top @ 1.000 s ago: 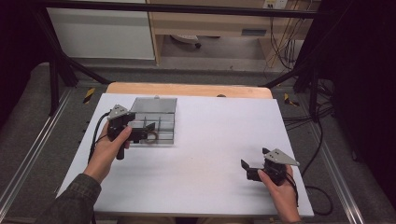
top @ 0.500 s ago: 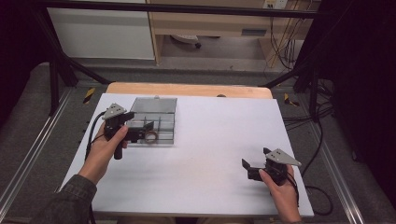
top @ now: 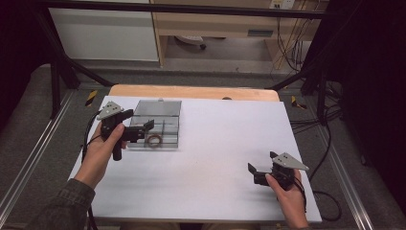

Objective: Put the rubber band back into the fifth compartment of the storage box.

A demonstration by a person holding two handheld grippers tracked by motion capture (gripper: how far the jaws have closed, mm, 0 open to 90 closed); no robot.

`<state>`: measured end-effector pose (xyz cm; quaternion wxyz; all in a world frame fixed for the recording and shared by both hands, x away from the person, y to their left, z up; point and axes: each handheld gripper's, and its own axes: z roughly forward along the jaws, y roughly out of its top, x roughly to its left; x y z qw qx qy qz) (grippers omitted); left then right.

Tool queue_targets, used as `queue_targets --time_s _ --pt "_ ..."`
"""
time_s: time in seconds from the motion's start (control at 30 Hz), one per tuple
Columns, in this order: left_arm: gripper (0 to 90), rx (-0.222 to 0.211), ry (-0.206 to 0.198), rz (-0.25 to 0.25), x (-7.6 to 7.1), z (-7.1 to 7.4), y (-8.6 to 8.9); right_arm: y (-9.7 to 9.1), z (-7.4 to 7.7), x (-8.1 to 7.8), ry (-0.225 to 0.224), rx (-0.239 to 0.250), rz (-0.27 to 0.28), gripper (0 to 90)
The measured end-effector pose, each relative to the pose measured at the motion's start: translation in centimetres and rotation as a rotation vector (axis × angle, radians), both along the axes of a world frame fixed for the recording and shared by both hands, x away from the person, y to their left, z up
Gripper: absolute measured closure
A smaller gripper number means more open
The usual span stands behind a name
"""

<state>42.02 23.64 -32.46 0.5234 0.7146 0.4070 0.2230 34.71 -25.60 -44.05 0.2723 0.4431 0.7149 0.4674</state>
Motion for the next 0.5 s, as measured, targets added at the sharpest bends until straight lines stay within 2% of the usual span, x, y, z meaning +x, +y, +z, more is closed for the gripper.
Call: queue_targets --time_s 0.5 --pt "5.7 0.018 -0.018 0.003 -1.7 0.3 2.1 0.1 0.0 0.0 0.000 0.003 0.014 2.0"
